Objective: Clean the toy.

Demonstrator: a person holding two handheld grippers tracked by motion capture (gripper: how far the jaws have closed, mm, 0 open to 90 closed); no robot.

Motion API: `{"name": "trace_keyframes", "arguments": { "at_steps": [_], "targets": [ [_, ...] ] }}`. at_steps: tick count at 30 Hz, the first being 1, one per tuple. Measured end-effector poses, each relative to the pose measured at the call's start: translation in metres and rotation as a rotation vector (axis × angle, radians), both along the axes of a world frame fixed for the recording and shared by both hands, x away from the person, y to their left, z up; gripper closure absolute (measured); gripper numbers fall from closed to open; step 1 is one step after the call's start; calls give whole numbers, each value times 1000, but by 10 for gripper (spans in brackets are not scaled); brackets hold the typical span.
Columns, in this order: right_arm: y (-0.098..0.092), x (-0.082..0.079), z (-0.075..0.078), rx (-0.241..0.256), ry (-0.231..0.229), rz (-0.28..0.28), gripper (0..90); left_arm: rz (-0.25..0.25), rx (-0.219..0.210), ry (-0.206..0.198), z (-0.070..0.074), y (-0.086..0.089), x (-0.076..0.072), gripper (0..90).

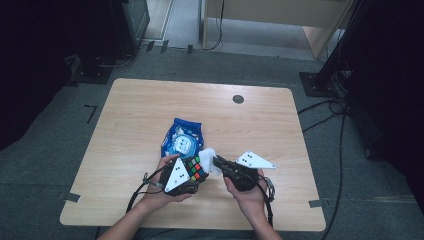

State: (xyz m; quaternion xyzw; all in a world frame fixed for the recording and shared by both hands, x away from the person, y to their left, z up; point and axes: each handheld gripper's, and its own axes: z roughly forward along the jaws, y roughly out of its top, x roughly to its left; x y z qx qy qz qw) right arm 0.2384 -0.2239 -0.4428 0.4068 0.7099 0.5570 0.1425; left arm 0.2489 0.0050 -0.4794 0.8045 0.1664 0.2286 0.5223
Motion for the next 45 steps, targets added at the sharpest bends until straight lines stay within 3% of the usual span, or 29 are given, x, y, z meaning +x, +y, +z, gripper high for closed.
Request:
{"name": "trace_keyframes", "arguments": {
  "at_steps": [4,7,9,12,18,21,29,33,36,38,41,45],
  "targets": [
    [10,-2,0,34,24,49,873,-13,9,-2,0,-2,-2,340],
    [17,-8,5,43,1,93,871,-14,7,1,-1,-2,-2,340],
    [22,-13,9,22,-30,106,870,-14,4,-1,0,-2,-2,340],
    [21,-11,8,1,-43,79,867,-10,7,-7,0,-2,-3,340],
    [4,4,-8,-42,10,-42,869,-13,-3,-17,3,-1,-4,340],
    [-4,8,-12,-28,56,-70,868,-10,-11,-14,4,1,-3,341],
    [19,-14,6,-33,-45,41,865,4,-8,-6,3,2,-1,341],
    [18,-17,6,-24,-54,55,863,11,-12,-10,4,3,-1,341],
    [10,-10,-1,-37,-27,13,863,9,-11,-12,5,4,-1,341],
    [3,-3,-7,-75,-7,-30,864,6,-16,-12,5,4,-1,341],
    [-11,10,-20,-144,21,-111,864,5,-28,-14,6,5,-1,341],
    [-34,22,-29,-187,39,-227,863,19,-16,-3,4,4,1,341]
  ]
}}
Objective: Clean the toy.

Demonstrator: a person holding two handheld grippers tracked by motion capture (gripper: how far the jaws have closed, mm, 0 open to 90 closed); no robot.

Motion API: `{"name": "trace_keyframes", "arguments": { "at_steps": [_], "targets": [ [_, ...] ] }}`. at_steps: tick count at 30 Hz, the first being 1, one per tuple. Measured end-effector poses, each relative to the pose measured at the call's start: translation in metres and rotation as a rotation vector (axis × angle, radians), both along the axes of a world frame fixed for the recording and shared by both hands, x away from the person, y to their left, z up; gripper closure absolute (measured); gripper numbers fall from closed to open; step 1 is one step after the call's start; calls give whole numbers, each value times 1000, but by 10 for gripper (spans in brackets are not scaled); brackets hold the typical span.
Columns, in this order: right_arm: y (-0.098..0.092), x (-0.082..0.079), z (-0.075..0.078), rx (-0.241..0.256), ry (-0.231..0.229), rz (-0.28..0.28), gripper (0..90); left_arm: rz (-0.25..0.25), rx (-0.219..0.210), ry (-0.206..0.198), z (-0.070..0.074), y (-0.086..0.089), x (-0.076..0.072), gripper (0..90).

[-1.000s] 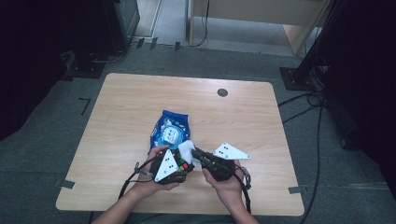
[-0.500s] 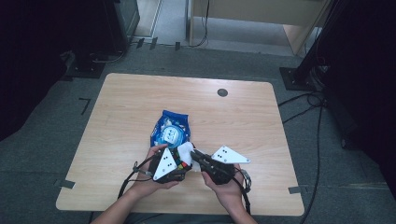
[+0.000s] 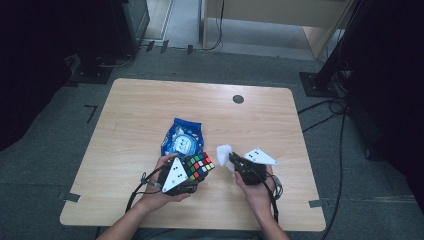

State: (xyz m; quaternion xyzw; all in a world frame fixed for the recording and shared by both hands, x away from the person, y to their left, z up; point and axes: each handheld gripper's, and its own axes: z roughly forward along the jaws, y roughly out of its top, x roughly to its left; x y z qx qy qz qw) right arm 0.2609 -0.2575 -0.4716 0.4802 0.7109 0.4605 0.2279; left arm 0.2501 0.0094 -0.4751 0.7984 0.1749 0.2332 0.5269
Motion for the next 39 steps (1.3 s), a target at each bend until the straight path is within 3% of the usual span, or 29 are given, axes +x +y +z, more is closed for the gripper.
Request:
{"name": "trace_keyframes", "arguments": {
  "at_steps": [5,9,13,18,21,23,27,32,34,39],
  "targets": [
    [-19,10,-6,-46,13,-99,819,0,6,8,-1,-1,1,341],
    [-24,10,-5,-12,6,-122,675,2,5,8,-1,-1,1,341],
    [-15,1,11,75,-3,-75,537,8,11,13,-2,-1,2,341],
    [14,-15,33,202,8,89,402,7,6,13,-2,-1,2,341],
    [34,-23,38,233,46,163,333,7,4,13,-2,-1,1,341],
    [46,-25,36,226,78,194,296,5,5,9,-2,-2,1,341],
    [59,-24,28,210,136,189,289,-6,-3,-1,-1,-3,-2,341],
    [56,-19,20,333,238,190,329,-13,-5,-7,-1,-5,-3,341],
    [53,-19,20,370,249,184,342,-14,-12,0,-1,-5,-3,340],
    [54,-23,22,356,229,165,344,-20,-29,11,-1,-5,-3,339]
  ]
}}
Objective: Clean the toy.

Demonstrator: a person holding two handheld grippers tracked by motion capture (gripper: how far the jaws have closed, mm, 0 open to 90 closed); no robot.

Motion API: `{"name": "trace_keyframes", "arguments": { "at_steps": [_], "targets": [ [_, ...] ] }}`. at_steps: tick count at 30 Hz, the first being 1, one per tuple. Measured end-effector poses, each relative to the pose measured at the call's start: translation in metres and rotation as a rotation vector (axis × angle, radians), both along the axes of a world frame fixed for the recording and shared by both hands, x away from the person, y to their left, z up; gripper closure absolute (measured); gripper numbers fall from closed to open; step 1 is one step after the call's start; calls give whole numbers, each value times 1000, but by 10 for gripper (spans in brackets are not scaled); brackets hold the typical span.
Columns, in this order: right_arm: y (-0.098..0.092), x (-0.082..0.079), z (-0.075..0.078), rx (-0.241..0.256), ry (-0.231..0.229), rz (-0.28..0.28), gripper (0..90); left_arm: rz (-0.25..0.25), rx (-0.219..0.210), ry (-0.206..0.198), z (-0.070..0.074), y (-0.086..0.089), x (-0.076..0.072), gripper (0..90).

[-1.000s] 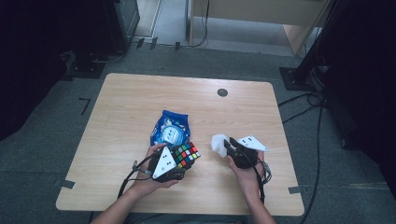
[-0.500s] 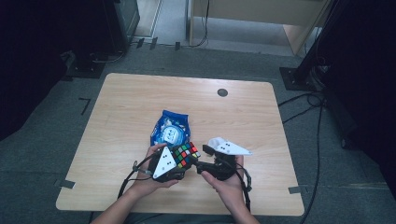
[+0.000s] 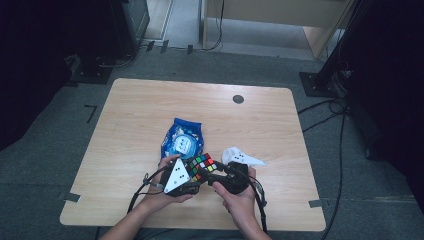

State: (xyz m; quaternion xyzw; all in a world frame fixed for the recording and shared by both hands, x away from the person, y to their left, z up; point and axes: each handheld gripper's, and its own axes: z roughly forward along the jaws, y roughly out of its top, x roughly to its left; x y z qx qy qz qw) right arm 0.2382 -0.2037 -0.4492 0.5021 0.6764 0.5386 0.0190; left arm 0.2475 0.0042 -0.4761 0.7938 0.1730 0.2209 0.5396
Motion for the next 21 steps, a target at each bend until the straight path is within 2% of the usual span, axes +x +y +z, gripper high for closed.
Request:
{"name": "trace_keyframes", "arguments": {
  "at_steps": [5,8,10,14,16,18,19,21],
  "targets": [
    [-4,-1,3,49,-6,-22,345,13,30,5,-4,-2,0,304],
    [-6,-2,5,70,0,-23,344,11,5,-5,-2,0,0,331],
    [-8,-1,5,91,1,-22,344,10,5,-13,-2,0,-1,337],
    [-8,3,4,81,1,9,336,1,31,-5,-1,1,2,341],
    [-11,6,3,91,-17,32,325,-5,38,10,0,2,4,341],
    [-19,8,3,128,-49,46,324,7,44,31,1,6,9,341],
    [-24,10,4,147,-75,41,323,19,44,46,0,8,12,341],
    [-36,12,5,150,-125,24,332,41,32,80,1,15,19,341]
  ]
}}
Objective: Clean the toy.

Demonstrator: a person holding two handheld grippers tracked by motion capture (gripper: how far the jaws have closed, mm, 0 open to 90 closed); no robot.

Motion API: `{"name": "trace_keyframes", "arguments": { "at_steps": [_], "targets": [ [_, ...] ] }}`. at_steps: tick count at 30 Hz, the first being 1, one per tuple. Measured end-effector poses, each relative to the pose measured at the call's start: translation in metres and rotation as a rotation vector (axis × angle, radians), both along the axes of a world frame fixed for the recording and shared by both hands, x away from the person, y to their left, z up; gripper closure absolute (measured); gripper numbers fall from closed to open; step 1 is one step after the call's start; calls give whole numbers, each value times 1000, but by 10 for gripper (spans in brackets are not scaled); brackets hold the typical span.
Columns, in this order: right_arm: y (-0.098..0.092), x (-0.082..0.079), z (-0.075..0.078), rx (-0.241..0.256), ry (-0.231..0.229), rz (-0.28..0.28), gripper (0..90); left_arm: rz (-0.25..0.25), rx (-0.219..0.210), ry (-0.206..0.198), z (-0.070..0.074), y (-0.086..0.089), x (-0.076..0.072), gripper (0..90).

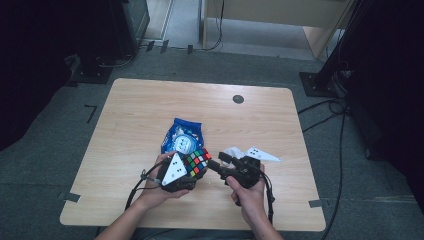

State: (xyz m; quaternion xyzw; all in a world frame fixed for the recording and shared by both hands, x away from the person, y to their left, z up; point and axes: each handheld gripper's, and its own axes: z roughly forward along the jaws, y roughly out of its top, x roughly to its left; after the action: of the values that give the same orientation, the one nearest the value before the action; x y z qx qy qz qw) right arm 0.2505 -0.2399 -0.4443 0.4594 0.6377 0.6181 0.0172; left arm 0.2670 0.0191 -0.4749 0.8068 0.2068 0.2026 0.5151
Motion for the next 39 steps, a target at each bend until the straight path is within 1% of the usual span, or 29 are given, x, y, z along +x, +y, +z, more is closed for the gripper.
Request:
{"name": "trace_keyframes", "arguments": {
  "at_steps": [1,2,3,4,5,7,8,9,10,11,13,15,16,19,21,22,24,26,27,29,30,32,34,35,36,37,38,39],
  "targets": [
    [-6,2,-1,-14,-40,-11,341,15,-8,15,1,4,4,341],
    [-11,4,-3,-35,-68,-15,342,18,-20,40,4,7,8,341],
    [-14,6,-7,-65,-102,-12,337,13,-29,62,6,10,11,341],
    [-16,8,-11,-112,-146,-9,327,8,-30,81,9,13,13,341],
    [-16,9,-14,-175,-201,-8,328,2,-26,103,11,15,16,341],
    [-11,9,-22,-332,-319,6,337,-1,-31,144,17,17,19,341],
    [-6,8,-25,-395,-378,24,336,2,-38,162,19,19,21,341],
    [-1,6,-28,-458,-435,40,331,1,-55,181,20,21,22,341],
    [5,3,-30,-513,-491,52,325,-3,-70,198,21,22,23,341],
    [11,1,-32,-546,-533,68,317,-5,-71,212,22,22,24,341],
    [21,-3,-36,-603,-602,81,300,-23,-62,230,23,22,24,341],
    [29,-5,-39,-656,-657,76,261,-35,-61,247,25,20,23,341],
    [32,-5,-40,-667,-681,78,245,-39,-66,257,25,19,23,341],
    [42,-9,-42,-686,-726,90,239,-52,-89,291,27,19,23,340],
    [48,-11,-42,-711,-763,94,246,-69,-91,308,27,19,24,340],
    [50,-12,-43,-735,-782,83,251,-77,-86,316,27,18,25,340],
    [53,-15,-43,-759,-820,64,281,-80,-76,323,26,17,25,340],
    [55,-16,-43,-771,-846,65,325,-81,-83,333,26,17,26,340],
    [56,-18,-43,-781,-861,56,330,-80,-89,335,26,17,26,340],
    [57,-19,-44,-785,-852,41,333,-75,-99,329,27,17,24,340],
    [58,-20,-44,-773,-834,31,334,-69,-103,325,27,16,24,340],
    [61,-22,-44,-701,-738,-2,335,-57,-111,314,27,16,23,340],
    [67,-26,-43,-662,-663,-40,341,-43,-111,308,27,15,22,340],
    [71,-28,-42,-640,-612,-60,341,-43,-117,310,27,16,22,340],
    [74,-30,-41,-608,-552,-77,341,-44,-125,315,26,16,23,340],
    [76,-30,-41,-574,-519,-85,339,-44,-125,318,27,17,23,340],
    [78,-31,-42,-564,-512,-85,336,-42,-120,320,27,18,24,340],
    [78,-30,-42,-586,-529,-71,332,-40,-118,319,27,19,24,340]
  ]
}}
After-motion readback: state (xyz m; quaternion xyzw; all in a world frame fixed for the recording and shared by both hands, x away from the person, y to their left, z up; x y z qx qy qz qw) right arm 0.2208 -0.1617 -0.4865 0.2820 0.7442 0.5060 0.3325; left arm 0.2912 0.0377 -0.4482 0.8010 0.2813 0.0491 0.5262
